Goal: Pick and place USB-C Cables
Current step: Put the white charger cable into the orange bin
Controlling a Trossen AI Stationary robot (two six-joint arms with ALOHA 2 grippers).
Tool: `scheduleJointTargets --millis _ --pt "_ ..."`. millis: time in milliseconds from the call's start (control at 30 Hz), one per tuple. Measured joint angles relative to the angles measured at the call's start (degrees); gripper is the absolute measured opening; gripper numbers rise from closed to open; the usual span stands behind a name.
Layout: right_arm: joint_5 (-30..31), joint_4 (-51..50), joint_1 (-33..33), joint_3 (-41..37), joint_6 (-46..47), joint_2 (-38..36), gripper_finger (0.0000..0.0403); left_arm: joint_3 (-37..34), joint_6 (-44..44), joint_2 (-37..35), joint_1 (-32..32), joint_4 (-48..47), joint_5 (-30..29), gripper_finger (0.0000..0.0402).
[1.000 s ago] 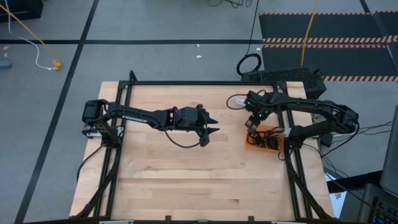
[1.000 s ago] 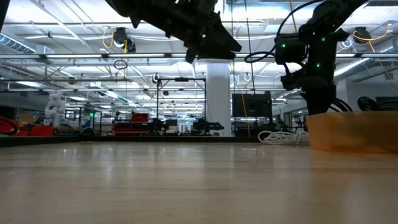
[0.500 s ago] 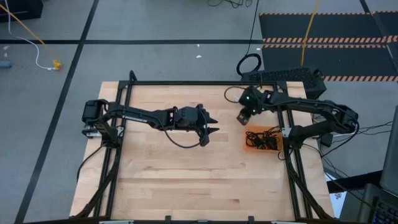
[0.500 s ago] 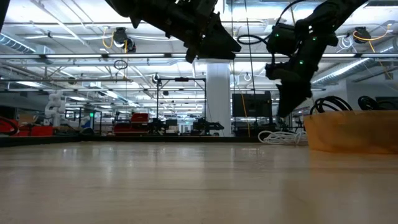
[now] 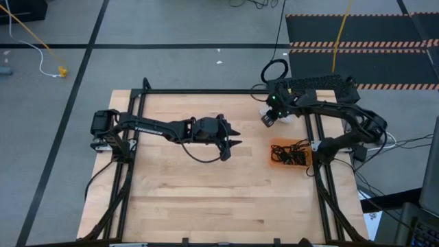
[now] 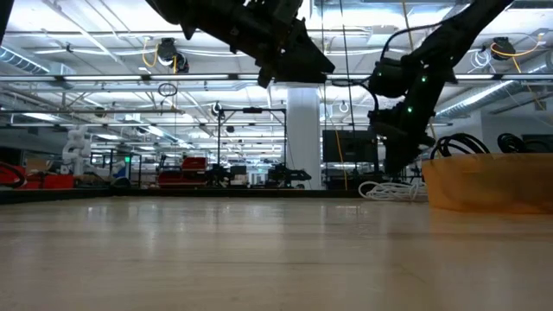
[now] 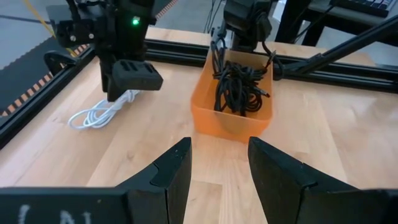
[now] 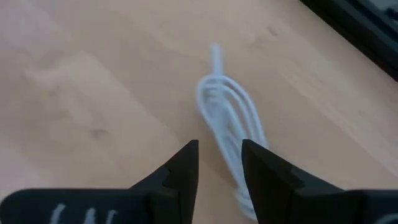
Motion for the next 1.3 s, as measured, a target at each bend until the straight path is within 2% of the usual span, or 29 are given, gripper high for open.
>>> scheduleJointTargets --millis 167,400,533,633,767,900,1033,1167,1300 --pt "-0.15 0.24 -2.72 0.0 -1.11 3.02 0.011 0.0 -0.02 0.0 0.47 -0.04 0.0 0.0161" --pt "-4.43 0.77 -3.34 0.0 -2.72 6.77 0.011 0.0 -0.06 0.0 0.47 -0.39 0.0 0.0161" --pt "-4.46 1.27 -3.34 0.0 -4.07 7.65 0.0106 0.0 -0.11 0.0 0.47 -0.41 0.0 0.0161" --pt "-4.6 1.28 -3.34 0.0 -4.18 7.65 0.0083 0.0 -0.39 0.0 0.47 -0.75 0.0 0.0161" --pt "-4.64 1.28 -3.34 0.0 -5.42 7.65 0.0018 0.0 -0.5 0.0 0.47 -0.93 0.0 0.0161" --pt "-4.67 1.25 -3.32 0.0 -5.21 7.62 0.0011 0.0 -1.08 0.0 0.47 -1.22 0.0 0.0161" --pt "-4.9 1.08 -3.3 0.0 -5.47 5.52 0.0005 0.0 -1.56 0.0 0.47 -1.36 0.0 0.0161" --pt "-5.16 1.12 -3.29 0.0 -5.6 0.36 0.0003 0.0 -1.92 0.0 0.47 -1.67 0.0 0.0161" --pt "-8.85 1.19 -2.63 0.0 -5.64 -6.37 0.0001 0.0 -1.93 0.0 0.47 -1.63 -0.01 0.0161"
